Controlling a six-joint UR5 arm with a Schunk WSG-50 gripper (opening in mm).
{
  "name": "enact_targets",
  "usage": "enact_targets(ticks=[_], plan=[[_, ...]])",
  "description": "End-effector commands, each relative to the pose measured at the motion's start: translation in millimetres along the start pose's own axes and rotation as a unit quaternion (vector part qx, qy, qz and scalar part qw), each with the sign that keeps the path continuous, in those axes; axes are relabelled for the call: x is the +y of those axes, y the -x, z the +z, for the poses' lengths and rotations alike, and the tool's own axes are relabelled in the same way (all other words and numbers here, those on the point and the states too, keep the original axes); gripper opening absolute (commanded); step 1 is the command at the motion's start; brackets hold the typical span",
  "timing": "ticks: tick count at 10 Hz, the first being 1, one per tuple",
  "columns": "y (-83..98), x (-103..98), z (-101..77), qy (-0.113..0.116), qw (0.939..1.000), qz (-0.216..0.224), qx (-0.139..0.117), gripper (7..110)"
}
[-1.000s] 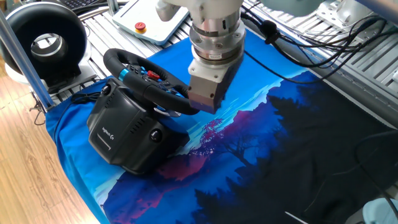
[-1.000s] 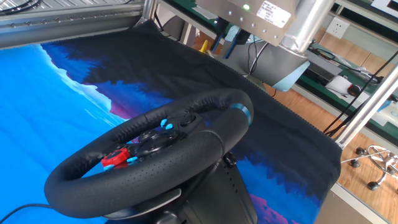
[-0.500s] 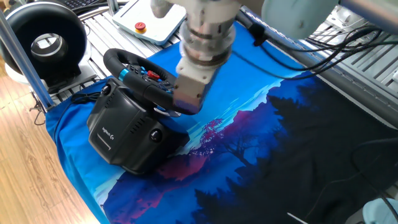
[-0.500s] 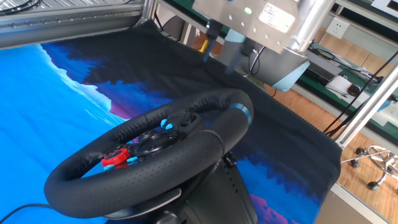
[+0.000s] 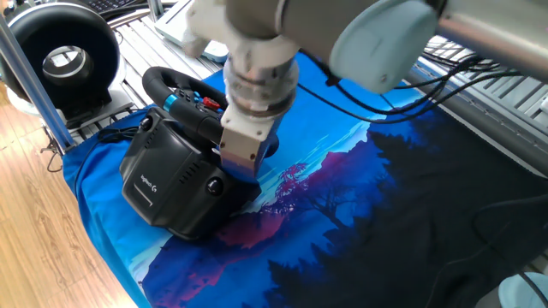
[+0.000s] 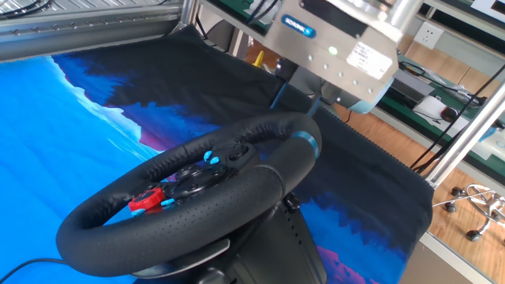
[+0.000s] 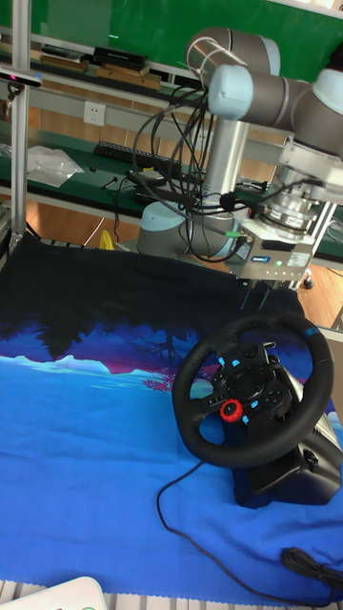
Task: Rotate the steering wheel 90 degrees counterclockwise
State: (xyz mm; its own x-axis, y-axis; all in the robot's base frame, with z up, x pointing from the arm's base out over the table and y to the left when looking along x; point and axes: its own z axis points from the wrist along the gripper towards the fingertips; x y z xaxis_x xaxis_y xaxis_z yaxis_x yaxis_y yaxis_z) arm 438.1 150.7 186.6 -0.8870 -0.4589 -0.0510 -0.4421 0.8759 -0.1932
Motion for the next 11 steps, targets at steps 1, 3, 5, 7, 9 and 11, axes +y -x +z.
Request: enact_targets(ticks=[1, 3, 5, 7, 9, 11], plan=[[0.3, -9, -4.4, -0.052, 0.9985, -0.003, 0.018, 44], [5.9, 2, -8.1, -0.057, 0.9981, 0.012, 0.019, 44], [9.7, -1, -12.2, -0.069, 0.9975, 0.006, 0.017, 44], [10.2, 1, -11.4, -0.065, 0.9977, 0.005, 0.016, 44], [11.1, 2, -5.8, -0.060, 0.9981, 0.010, 0.013, 44], [13.8, 6, 0.7, -0.057, 0.9982, 0.016, 0.011, 44]])
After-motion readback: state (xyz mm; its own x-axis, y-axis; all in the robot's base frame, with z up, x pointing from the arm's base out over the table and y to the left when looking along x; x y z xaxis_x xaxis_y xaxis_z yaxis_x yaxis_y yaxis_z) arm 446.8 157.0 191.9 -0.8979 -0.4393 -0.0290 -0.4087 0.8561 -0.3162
